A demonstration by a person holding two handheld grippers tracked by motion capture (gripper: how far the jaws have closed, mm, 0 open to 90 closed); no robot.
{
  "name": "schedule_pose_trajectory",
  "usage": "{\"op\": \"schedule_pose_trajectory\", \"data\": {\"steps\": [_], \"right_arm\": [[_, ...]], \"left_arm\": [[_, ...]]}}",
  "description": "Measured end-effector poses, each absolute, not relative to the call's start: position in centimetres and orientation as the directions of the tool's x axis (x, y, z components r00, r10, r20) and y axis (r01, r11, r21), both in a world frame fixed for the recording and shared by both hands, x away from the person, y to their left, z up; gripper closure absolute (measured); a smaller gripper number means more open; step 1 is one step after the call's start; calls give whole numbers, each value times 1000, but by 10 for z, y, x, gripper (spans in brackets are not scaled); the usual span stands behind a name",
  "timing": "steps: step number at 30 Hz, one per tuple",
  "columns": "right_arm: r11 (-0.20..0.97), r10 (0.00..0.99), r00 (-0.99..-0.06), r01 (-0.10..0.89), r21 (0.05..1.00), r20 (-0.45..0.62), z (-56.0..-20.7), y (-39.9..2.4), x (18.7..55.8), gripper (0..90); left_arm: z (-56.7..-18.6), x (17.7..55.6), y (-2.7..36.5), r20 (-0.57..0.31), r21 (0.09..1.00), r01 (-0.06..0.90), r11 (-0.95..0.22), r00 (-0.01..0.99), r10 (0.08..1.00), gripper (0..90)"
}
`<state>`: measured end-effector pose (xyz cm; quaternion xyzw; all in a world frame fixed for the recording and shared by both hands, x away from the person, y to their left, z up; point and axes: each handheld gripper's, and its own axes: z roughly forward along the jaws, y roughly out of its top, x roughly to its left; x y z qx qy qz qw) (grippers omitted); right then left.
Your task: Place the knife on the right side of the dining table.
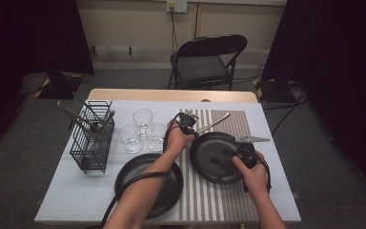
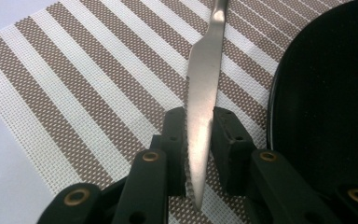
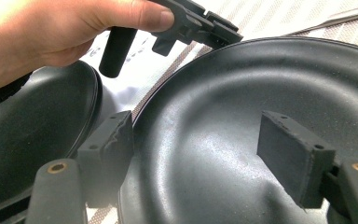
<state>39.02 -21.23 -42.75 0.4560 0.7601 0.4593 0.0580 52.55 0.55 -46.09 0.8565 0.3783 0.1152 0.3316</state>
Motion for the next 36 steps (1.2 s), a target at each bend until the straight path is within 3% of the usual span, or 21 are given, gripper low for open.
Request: {"op": "schedule_pose_trajectory", "data": {"steps": [16, 28, 36], "right_arm": [[158, 750, -572, 643, 750, 332, -428, -213, 391, 261], [160, 747, -577, 638, 753, 330, -427, -213, 391, 261], [159, 746, -577, 639, 753, 332, -427, -213, 391, 261]], "left_arm": [[-458, 526, 8, -61, 668, 574, -474, 677, 733, 696], [-459, 524, 8, -54, 659, 573, -487, 682, 729, 762], [-460, 526, 8, -53, 653, 580, -487, 677, 734, 725]]}}
